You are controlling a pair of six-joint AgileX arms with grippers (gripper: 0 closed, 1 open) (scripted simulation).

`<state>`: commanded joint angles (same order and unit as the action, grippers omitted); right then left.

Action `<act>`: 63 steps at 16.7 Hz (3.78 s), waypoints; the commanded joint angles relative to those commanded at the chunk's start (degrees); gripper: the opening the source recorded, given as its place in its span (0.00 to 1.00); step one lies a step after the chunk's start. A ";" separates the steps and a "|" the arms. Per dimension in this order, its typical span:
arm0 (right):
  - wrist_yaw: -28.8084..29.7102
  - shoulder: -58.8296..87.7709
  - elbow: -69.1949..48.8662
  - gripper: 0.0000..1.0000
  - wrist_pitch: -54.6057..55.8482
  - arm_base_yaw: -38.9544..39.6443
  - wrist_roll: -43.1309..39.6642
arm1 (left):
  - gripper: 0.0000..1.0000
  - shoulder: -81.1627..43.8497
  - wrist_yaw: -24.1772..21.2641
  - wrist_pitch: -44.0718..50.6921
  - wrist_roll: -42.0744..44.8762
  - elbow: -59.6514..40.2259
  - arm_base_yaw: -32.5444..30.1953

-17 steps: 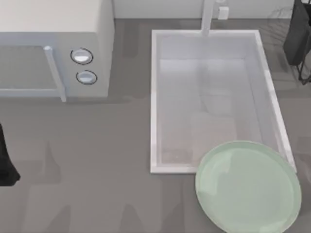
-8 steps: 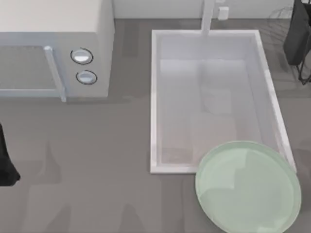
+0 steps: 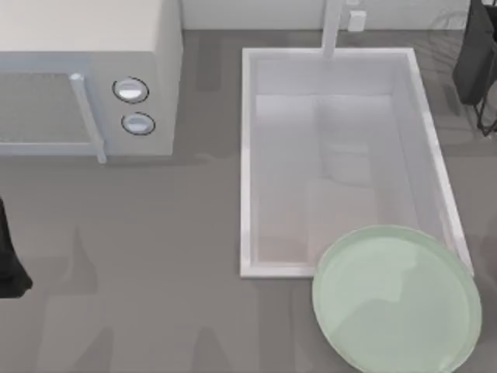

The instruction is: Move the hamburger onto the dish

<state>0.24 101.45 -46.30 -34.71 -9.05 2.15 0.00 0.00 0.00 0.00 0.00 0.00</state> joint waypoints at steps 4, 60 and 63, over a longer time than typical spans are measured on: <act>0.00 0.00 0.00 0.85 0.00 0.00 0.00 | 1.00 0.00 0.00 0.00 0.00 0.00 0.00; 2.36 -2.68 -21.66 0.00 -28.38 34.93 -102.75 | 1.00 0.00 0.00 0.00 0.00 0.00 0.00; 1.58 -1.58 -21.88 0.00 -29.29 39.15 -121.34 | 1.00 0.00 0.00 0.00 0.00 0.00 0.00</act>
<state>1.82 99.87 -68.19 -64.00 30.10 -119.19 0.00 0.00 0.00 0.00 0.00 0.00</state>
